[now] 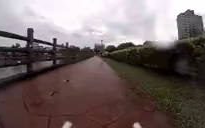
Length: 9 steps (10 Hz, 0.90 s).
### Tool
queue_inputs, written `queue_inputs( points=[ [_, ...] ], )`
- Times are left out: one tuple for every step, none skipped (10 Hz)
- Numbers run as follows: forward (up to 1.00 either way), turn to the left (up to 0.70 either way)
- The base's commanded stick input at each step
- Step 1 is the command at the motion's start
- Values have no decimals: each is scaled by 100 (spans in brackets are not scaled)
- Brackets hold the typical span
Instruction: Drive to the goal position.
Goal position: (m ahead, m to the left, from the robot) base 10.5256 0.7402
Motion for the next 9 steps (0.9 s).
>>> queue_inputs(
  points=[
    [50,0],
    [50,0],
    [50,0],
    [50,0],
    [50,0],
    [50,0],
    [50,0],
    [50,0],
    [50,0]
  ],
)
